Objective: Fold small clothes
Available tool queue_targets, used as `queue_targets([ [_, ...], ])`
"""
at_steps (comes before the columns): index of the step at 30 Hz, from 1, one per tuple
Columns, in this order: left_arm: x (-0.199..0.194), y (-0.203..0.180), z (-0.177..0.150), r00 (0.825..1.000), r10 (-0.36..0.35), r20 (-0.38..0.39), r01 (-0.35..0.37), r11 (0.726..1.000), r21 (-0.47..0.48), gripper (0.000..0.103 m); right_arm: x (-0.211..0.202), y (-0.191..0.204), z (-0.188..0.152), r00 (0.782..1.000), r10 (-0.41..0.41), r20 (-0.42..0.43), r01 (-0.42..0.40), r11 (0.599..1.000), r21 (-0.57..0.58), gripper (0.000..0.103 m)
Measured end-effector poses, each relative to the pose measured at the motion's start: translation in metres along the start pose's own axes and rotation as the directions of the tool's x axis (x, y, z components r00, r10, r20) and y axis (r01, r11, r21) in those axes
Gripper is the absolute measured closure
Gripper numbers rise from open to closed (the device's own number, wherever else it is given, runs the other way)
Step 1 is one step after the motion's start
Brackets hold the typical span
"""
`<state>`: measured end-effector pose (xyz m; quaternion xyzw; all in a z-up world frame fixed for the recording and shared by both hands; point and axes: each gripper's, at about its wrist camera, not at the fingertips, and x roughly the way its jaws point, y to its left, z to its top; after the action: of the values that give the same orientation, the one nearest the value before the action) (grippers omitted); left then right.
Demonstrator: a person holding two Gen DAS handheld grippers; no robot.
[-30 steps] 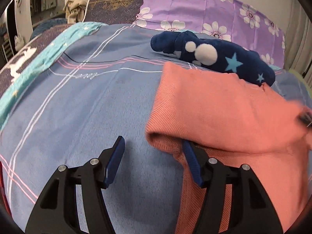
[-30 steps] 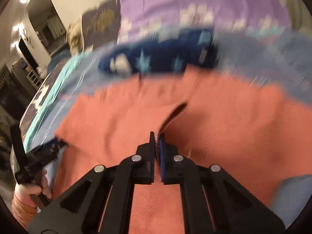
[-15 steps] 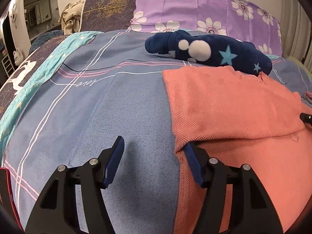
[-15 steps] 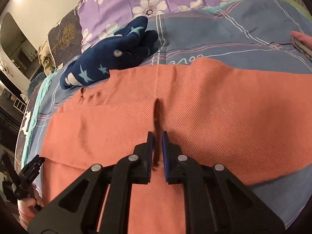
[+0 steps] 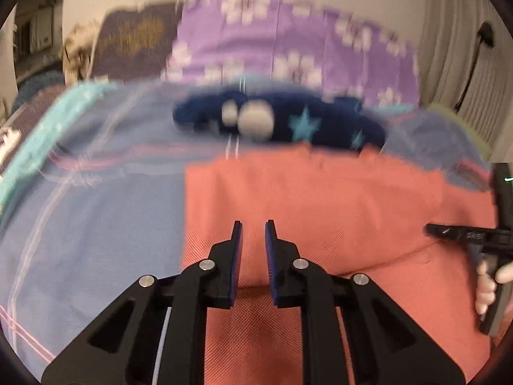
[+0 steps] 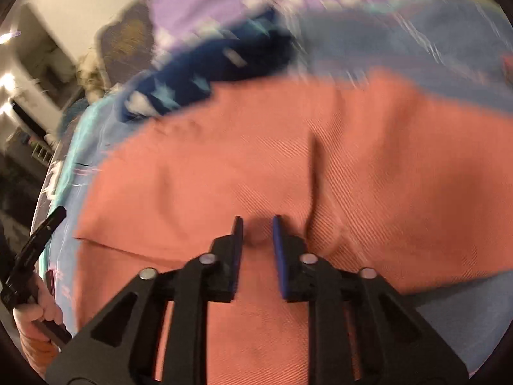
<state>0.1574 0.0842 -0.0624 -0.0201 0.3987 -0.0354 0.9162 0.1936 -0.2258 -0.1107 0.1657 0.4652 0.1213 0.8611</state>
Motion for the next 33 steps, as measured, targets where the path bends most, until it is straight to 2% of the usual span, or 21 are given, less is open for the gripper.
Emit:
queue_targets([
  [1, 0.018, 0.001, -0.007, 0.998, 0.024, -0.06, -0.024, 1.0, 0.008, 0.081, -0.003, 0.002, -0.003, 1.0, -0.001, 0.001, 0.001, 1.0, -0.023, 0.09],
  [5, 0.023, 0.009, -0.01, 0.998, -0.028, -0.063, 0.026, 0.999, -0.034, 0.08, -0.018, 0.004, 0.0, 1.0, 0.005, 0.002, -0.005, 0.999, -0.045, 0.088],
  [7, 0.024, 0.01, -0.012, 0.998, -0.034, -0.058, 0.032, 0.999, -0.036, 0.079, -0.025, 0.001, 0.012, 0.999, -0.002, 0.036, 0.002, 1.0, -0.021, 0.073],
  [8, 0.024, 0.009, -0.012, 0.998, -0.027, -0.059, 0.025, 0.999, -0.03, 0.079, -0.027, 0.0, 0.021, 0.998, -0.023, 0.057, 0.024, 1.0, -0.014, 0.069],
  [10, 0.023, 0.004, -0.014, 0.998, -0.002, -0.055, 0.002, 1.0, -0.005, 0.079, -0.015, -0.003, 0.039, 0.999, -0.032, 0.037, 0.032, 0.999, -0.006, 0.049],
  [11, 0.023, 0.002, -0.014, 0.999, 0.007, -0.054, -0.007, 1.0, 0.003, 0.078, -0.007, -0.005, 0.045, 0.999, -0.027, 0.017, 0.027, 1.0, 0.003, 0.048],
  [12, 0.023, -0.001, -0.015, 0.998, 0.02, -0.052, -0.02, 1.0, 0.014, 0.078, 0.002, -0.008, 0.05, 1.0, -0.03, -0.003, 0.03, 0.999, 0.022, 0.05],
  [14, 0.023, -0.004, -0.015, 0.998, 0.038, -0.049, -0.037, 0.999, 0.029, 0.078, 0.014, -0.007, 0.054, 0.995, -0.095, 0.007, 0.095, 0.996, 0.002, 0.094],
  [15, 0.023, -0.003, -0.015, 0.998, 0.039, -0.047, -0.038, 0.999, 0.031, 0.078, 0.009, -0.001, 0.054, 0.994, -0.101, 0.051, 0.102, 0.994, -0.024, 0.099],
  [18, 0.023, 0.0, -0.015, 0.999, 0.03, -0.043, -0.029, 0.999, 0.021, 0.078, -0.007, 0.013, 0.048, 0.972, -0.158, 0.172, 0.172, 0.983, -0.071, 0.097],
  [19, 0.023, 0.0, -0.015, 0.999, 0.028, -0.043, -0.027, 0.999, 0.019, 0.078, -0.005, 0.013, 0.047, 0.956, -0.225, 0.188, 0.241, 0.968, -0.069, 0.091],
  [21, 0.023, -0.001, -0.015, 0.999, 0.033, -0.042, -0.032, 0.999, 0.023, 0.078, 0.007, 0.001, 0.049, 0.937, -0.325, 0.128, 0.333, 0.941, -0.051, 0.079],
  [22, 0.023, -0.002, -0.015, 0.998, 0.038, -0.04, -0.037, 0.999, 0.027, 0.078, 0.007, -0.011, 0.047, 0.947, -0.308, 0.094, 0.309, 0.951, -0.001, 0.08],
  [24, 0.022, -0.003, -0.016, 0.998, 0.043, -0.038, -0.042, 0.999, 0.031, 0.078, -0.007, -0.019, 0.042, 0.964, -0.242, 0.11, 0.236, 0.97, 0.062, 0.084],
  [26, 0.022, -0.003, -0.016, 0.998, 0.044, -0.038, -0.043, 0.999, 0.032, 0.078, -0.027, -0.003, 0.033, 0.981, -0.131, 0.146, 0.132, 0.991, 0.001, 0.088],
  [28, 0.022, -0.005, -0.016, 0.998, 0.053, -0.038, -0.052, 0.998, 0.04, 0.078, -0.033, 0.012, 0.024, 0.99, -0.043, 0.134, 0.053, 0.996, -0.072, 0.088],
  [29, 0.022, -0.005, -0.016, 0.998, 0.057, -0.038, -0.056, 0.998, 0.043, 0.078, -0.029, 0.02, 0.015, 0.995, -0.027, 0.091, 0.038, 0.993, -0.116, 0.088],
  [30, 0.022, -0.006, -0.016, 0.997, 0.061, -0.037, -0.06, 0.997, 0.047, 0.078, -0.025, 0.022, 0.011, 0.997, -0.045, 0.064, 0.053, 0.99, -0.13, 0.087],
  [31, 0.022, -0.006, -0.017, 0.997, 0.063, -0.036, -0.061, 0.997, 0.047, 0.077, -0.008, 0.019, 0.001, 0.993, -0.117, 0.001, 0.116, 0.982, -0.148, 0.086],
  [32, 0.021, -0.005, -0.017, 0.997, 0.061, -0.036, -0.059, 0.997, 0.046, 0.077, -0.002, 0.015, -0.004, 0.992, -0.129, -0.004, 0.126, 0.98, -0.156, 0.089],
  [33, 0.021, -0.005, -0.017, 0.998, 0.059, -0.036, -0.057, 0.997, 0.044, 0.077, -0.005, 0.01, -0.011, 0.994, -0.098, 0.042, 0.104, 0.981, -0.165, 0.091],
])
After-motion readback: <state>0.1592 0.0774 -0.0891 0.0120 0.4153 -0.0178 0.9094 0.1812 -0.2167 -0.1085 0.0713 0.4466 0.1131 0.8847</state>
